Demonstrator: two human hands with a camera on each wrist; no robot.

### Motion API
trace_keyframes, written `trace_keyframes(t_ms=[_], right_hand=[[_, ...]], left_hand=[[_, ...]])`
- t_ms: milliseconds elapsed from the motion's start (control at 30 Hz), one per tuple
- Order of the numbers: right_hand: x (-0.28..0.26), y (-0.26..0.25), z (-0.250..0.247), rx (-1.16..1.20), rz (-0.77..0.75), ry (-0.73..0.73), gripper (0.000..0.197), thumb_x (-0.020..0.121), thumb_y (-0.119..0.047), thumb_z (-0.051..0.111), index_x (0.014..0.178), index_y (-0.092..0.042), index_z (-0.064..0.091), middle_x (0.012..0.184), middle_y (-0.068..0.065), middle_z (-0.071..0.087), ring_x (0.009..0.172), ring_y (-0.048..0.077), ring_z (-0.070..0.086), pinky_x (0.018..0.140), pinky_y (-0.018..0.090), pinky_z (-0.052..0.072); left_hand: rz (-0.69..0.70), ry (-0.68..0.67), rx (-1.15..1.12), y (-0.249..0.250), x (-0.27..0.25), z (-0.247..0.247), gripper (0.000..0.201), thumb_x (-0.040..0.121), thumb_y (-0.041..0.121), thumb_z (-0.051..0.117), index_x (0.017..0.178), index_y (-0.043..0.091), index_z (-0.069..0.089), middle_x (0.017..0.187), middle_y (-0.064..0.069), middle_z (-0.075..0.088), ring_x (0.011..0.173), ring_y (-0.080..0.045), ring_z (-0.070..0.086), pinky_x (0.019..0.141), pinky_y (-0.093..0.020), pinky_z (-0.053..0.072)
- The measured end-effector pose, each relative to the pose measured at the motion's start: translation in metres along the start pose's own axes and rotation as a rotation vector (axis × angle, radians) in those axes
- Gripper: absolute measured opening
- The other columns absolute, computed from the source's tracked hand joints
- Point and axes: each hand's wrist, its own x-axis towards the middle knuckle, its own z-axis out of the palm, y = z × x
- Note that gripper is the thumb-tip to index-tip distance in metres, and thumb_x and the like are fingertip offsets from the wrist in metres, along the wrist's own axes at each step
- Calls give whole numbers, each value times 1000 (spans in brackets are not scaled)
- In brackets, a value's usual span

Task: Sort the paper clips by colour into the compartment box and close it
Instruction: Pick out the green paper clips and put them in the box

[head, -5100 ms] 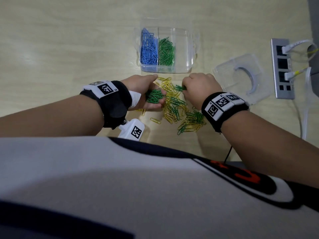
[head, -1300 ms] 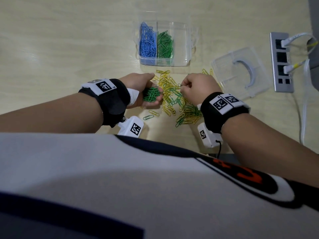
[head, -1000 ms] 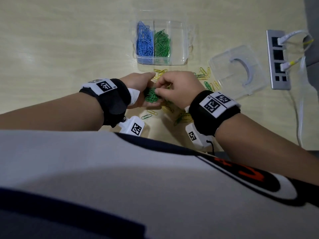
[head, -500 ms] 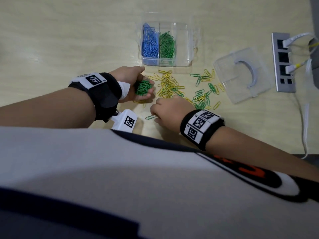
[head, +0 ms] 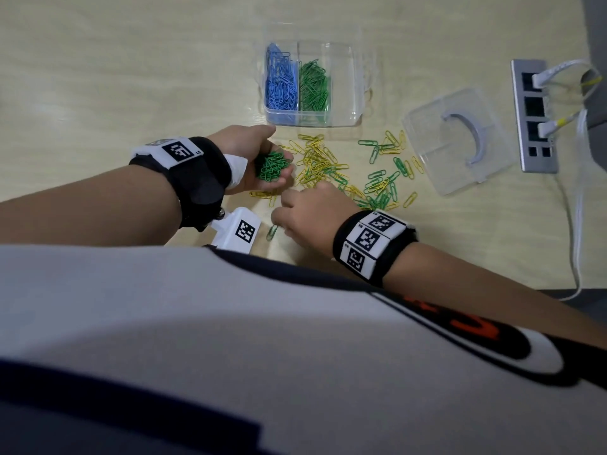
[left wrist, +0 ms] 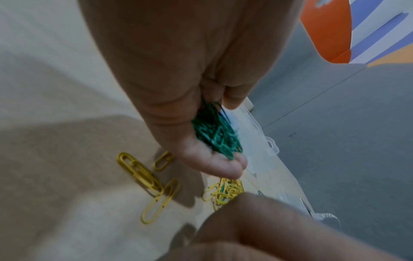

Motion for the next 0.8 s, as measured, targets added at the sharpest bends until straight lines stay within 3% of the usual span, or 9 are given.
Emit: trace_keyframes(t_ms=[100, 133, 200, 300, 367, 433, 633, 700, 800], right_hand=[[4, -5, -2, -33, 52, 10, 14, 78, -24, 70, 90, -18, 67, 84, 0, 63, 68, 21, 64, 68, 34, 42], [5, -5, -2, -31, 58, 0, 15, 78, -26, 70, 89, -17, 67, 83, 0, 63, 69, 21, 64, 70, 34, 42], [6, -5, 1, -39, 65, -73, 22, 91, -26, 51, 108, -15, 61, 102, 2, 60, 88, 24, 61, 81, 37, 36], [4, -5, -2, -16, 53, -12, 27, 93, -19, 43, 118, -13, 52, 113, 4, 54, 98, 26, 58, 85, 38, 32], [5, -9, 0, -12, 11, 38, 28, 93, -19, 44, 119, -15, 51, 114, 5, 54, 99, 26, 58, 84, 38, 33], [5, -13, -1, -12, -36, -5, 27, 96, -21, 43, 121, -17, 50, 117, 3, 53, 104, 25, 57, 86, 38, 33], [9, -11, -3, 50, 43, -24, 21, 95, -22, 42, 110, -15, 55, 108, 3, 57, 97, 25, 58, 86, 39, 34], [7, -3, -9, 187, 151, 53, 13, 95, -26, 42, 100, -21, 53, 98, 0, 55, 91, 23, 58, 86, 38, 36], [6, 13, -15, 415, 346, 275, 8, 92, -31, 47, 87, -25, 47, 87, -9, 47, 79, 16, 48, 85, 35, 37]], left_hand=[[-3, -3, 6, 0, -1, -2, 52, 102, 43, 26, 78, 5, 53, 52, -8, 59, 50, -18, 55, 52, -21, 52], [-5, -4, 2, 0, -1, -3, 52, 102, 43, 26, 78, 5, 53, 51, -8, 59, 51, -18, 55, 52, -21, 52], [-8, -10, 0, 1, -2, -4, 51, 102, 43, 26, 79, 5, 52, 50, -9, 58, 55, -19, 53, 52, -21, 52], [-7, -4, -7, 1, -2, -6, 52, 102, 42, 26, 77, 4, 52, 50, -9, 58, 58, -20, 52, 53, -20, 51], [-4, 4, -2, 0, -3, -7, 52, 102, 42, 26, 77, 4, 52, 49, -8, 58, 58, -20, 52, 53, -20, 51], [-2, 6, 5, 0, -3, -7, 52, 102, 42, 25, 78, 5, 52, 49, -8, 57, 57, -19, 51, 52, -20, 51], [-9, 12, 13, -1, -2, -12, 51, 102, 42, 26, 79, 5, 53, 50, -9, 59, 47, -18, 56, 52, -20, 52], [-14, 10, 18, -3, -2, -14, 51, 102, 42, 26, 79, 5, 53, 52, -10, 60, 44, -17, 57, 52, -20, 52], [-26, 4, 46, -7, -1, -14, 51, 101, 41, 29, 78, 4, 53, 61, -13, 60, 55, -22, 58, 54, -23, 54]])
